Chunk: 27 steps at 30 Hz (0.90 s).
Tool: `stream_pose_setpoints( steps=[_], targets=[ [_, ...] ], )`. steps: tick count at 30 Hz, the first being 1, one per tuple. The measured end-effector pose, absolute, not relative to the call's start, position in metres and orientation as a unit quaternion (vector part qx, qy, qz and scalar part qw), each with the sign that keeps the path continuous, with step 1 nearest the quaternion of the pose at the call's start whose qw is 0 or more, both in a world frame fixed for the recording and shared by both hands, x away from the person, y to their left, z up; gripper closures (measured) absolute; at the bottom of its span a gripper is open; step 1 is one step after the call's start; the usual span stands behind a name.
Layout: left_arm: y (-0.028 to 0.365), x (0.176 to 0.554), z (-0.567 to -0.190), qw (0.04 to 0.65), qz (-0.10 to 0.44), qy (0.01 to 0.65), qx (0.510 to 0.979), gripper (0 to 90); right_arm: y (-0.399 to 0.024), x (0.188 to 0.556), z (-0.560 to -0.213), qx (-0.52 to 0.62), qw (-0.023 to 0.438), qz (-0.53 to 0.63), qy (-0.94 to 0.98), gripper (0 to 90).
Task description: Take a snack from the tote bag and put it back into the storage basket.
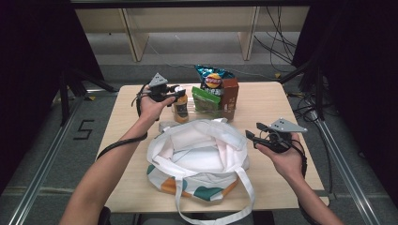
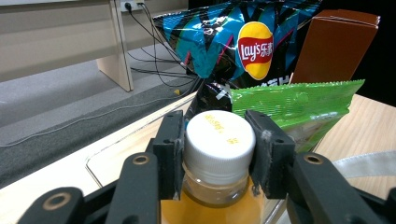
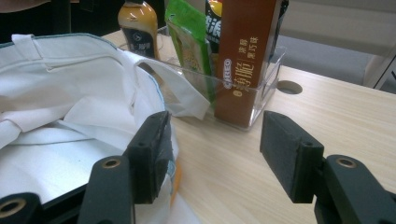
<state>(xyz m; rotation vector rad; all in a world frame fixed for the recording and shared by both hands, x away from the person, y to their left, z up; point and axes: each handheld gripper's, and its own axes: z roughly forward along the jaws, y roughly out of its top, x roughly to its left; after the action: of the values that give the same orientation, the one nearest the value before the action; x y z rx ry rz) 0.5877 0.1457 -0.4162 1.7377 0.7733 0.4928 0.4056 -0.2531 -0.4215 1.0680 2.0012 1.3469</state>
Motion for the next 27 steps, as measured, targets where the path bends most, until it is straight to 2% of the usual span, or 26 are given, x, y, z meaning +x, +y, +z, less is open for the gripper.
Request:
stream_pose_setpoints(
  steps=[2,11,13,17,21,27],
  targets=[
    [0.1458,0.5878,-0.4156,0.553,0.209,0.325,0.738,58.6,-0.2535,0.4080,-0.4220,0.381,0.263,0.497,0.734,43.5],
    [0.1480,0.5886,-0.4165,0.555,0.205,0.336,0.733,58.3,-0.2536,0.4079,-0.4216,0.381,0.265,0.497,0.733,43.5],
    [0.1485,0.5887,-0.4166,0.555,0.204,0.339,0.732,58.2,-0.2534,0.4060,-0.4206,0.389,0.251,0.493,0.737,43.5],
    [0.1479,0.5895,-0.4159,0.553,0.201,0.343,0.732,57.3,-0.2535,0.4077,-0.4218,0.381,0.265,0.498,0.732,43.4],
    [0.1478,0.5901,-0.4151,0.547,0.199,0.343,0.737,51.7,-0.2525,0.4058,-0.4209,0.392,0.253,0.498,0.731,43.4],
    [0.1494,0.5890,-0.4159,0.547,0.193,0.350,0.736,41.6,-0.2527,0.4071,-0.4219,0.385,0.260,0.498,0.732,43.4]
  ],
)
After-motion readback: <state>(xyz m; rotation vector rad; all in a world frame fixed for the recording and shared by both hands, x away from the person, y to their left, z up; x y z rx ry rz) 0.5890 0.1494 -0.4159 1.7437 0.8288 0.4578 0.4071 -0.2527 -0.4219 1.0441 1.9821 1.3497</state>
